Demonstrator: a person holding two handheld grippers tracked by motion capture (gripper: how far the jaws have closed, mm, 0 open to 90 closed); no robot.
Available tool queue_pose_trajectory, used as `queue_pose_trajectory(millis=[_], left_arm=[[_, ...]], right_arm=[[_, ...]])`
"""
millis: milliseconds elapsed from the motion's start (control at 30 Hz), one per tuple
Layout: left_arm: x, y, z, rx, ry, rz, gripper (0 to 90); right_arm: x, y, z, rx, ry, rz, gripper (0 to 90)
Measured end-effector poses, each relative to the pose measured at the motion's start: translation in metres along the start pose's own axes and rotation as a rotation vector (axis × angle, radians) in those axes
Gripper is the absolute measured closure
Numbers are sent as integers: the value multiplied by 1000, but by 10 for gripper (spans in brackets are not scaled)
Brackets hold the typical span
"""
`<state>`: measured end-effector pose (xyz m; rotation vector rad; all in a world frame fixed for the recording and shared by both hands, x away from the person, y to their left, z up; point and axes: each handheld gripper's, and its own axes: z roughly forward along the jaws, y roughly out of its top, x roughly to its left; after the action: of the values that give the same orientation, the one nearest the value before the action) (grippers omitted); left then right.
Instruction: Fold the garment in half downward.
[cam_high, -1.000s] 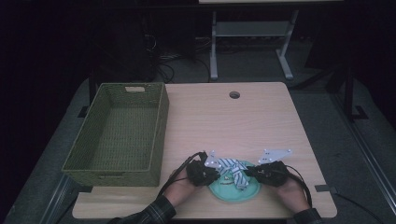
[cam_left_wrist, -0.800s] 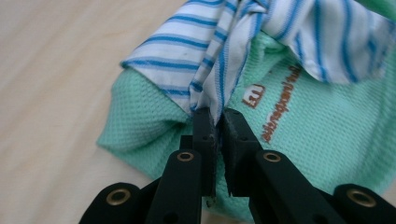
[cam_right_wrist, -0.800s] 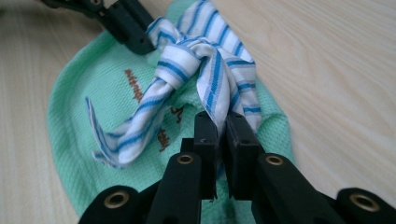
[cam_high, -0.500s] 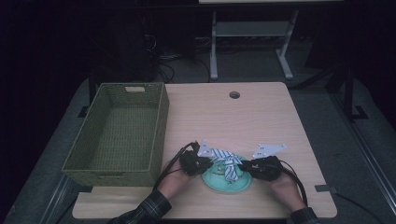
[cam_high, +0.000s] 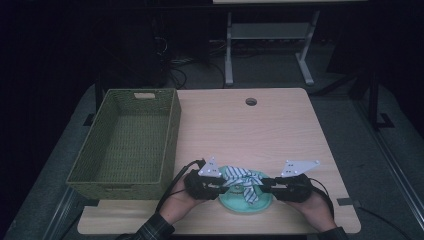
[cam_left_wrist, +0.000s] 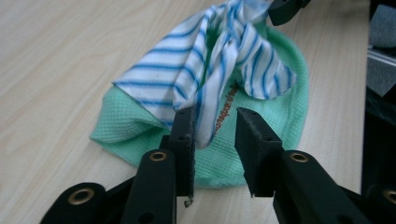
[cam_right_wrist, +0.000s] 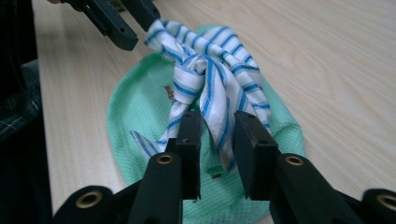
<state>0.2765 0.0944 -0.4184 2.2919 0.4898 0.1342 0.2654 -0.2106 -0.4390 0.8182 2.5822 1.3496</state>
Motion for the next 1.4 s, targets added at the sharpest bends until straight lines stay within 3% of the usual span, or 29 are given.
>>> queue_pose_trajectory(millis=[100,200,367,467,567,867,1067,1200,1333,1400], left_arm=[[6,4,-9,-30,6,-15,691],[12,7,-10,-41,22,-22,768],[26,12,7,-7,54,-44,849],[28,11,19,15,34,-62,858],[23,8,26,46,4,-51,858],[-1,-5,27,126,-111,-16,853],[-12,-8,26,142,-138,-2,820],[-7,-3,15,103,-115,-6,806],[1,1,7,71,-73,-15,806],[9,6,3,44,-26,-32,799]], right_arm=[[-4,4,-7,-28,-6,9,700],[-11,8,-11,-51,-22,20,732],[-30,15,2,-18,-63,31,823],[-37,13,15,25,-52,47,840],[-33,12,19,47,-30,29,850],[-12,8,7,19,64,6,850],[0,-4,7,55,94,-10,850],[1,-10,8,91,85,-10,849],[-5,-6,3,50,71,8,851],[-8,-2,3,48,42,9,864]])
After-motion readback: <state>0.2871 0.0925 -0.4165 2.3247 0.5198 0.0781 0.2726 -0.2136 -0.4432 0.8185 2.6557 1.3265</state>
